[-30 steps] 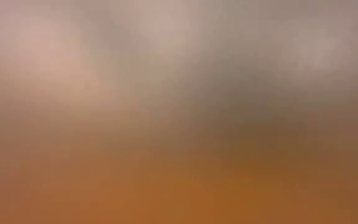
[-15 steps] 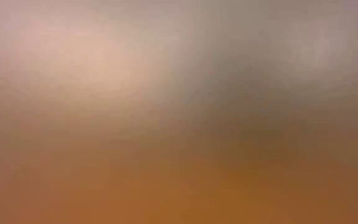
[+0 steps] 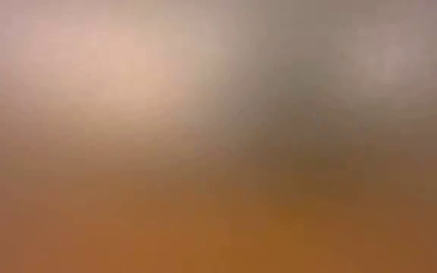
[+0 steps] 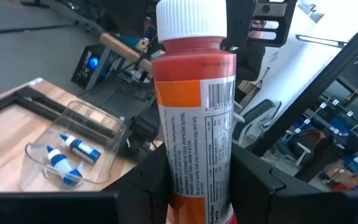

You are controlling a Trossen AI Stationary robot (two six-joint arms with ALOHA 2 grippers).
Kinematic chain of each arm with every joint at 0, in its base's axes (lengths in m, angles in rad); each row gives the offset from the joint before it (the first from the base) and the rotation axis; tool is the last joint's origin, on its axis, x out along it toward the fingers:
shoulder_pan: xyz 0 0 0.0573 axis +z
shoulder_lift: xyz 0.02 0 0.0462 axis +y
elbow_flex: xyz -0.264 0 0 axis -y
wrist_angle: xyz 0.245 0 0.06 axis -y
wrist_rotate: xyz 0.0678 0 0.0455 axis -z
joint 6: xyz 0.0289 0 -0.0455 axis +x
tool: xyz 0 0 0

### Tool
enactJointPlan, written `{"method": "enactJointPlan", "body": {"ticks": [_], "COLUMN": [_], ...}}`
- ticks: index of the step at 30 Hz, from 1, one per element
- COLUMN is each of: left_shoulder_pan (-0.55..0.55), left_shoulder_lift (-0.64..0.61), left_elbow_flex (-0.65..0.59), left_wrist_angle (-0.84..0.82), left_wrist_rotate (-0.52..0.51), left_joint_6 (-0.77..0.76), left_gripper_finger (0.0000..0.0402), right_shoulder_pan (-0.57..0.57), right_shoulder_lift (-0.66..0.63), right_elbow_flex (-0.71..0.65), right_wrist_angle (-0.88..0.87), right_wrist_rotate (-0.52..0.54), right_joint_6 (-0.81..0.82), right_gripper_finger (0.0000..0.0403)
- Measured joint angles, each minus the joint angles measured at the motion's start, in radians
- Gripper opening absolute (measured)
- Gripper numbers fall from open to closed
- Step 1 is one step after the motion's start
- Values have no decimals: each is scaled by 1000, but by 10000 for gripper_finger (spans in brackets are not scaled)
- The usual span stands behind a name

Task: Pick & Place Food Item
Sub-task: Put the orange food coloring bottle into the transparent bin

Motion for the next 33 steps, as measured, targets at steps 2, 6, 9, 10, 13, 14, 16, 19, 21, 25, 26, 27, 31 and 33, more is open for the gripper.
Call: {"method": "enactJointPlan", "body": {"ticks": [2, 6, 9, 10, 13, 14, 16, 19, 21, 25, 26, 27, 31, 33], "left_shoulder_pan": [-1, -1, -1, -1, -2, -2, 0, 1, 1, 3, 3, 3, 5, 5], "left_shoulder_lift": [0, 0, 0, 0, -1, -1, -1, -7, -14, -28, -31, -33, -24, -24], "left_elbow_flex": [6, 6, 7, 7, 7, 7, 7, 7, 7, 5, 5, 5, 5, 5], "left_wrist_angle": [1, -3, 2, 1, -5, -5, -5, -7, -5, -17, -18, -19, -3, -3], "left_wrist_rotate": [0, 0, 0, 1, 4, -1, 0, -3, -12, -46, -47, -46, -43, -44], "left_joint_6": [5, 7, 10, 12, 33, 38, 42, 49, 54, 61, 63, 63, 65, 65], "left_gripper_finger": [122, 122, 122, 122, 122, 122, 122, 122, 122, 122, 122, 122, 122, 122], "right_shoulder_pan": [-9, -20, -28, -32, -32, -32, -28, -31, -32, -38, -33, -26, -5, -4], "right_shoulder_lift": [30, 83, 105, 110, 120, 120, 119, 104, 85, 37, 33, 33, 50, 60], "right_elbow_flex": [27, 74, 95, 95, 95, 95, 95, 95, 95, 97, 97, 97, 96, 95], "right_wrist_angle": [-2, 19, 32, 35, 55, 55, 57, 54, 56, 68, 68, 67, 63, 59], "right_wrist_rotate": [-26, -84, -114, -126, -173, -180, -183, -183, -181, -183, -181, -177, -171, -172], "right_joint_6": [5, 27, 41, 47, 71, 80, 85, 85, 85, 81, 81, 81, 83, 83], "right_gripper_finger": [255, 255, 255, 255, 255, 255, 255, 255, 255, 255, 255, 255, 255, 255]}}
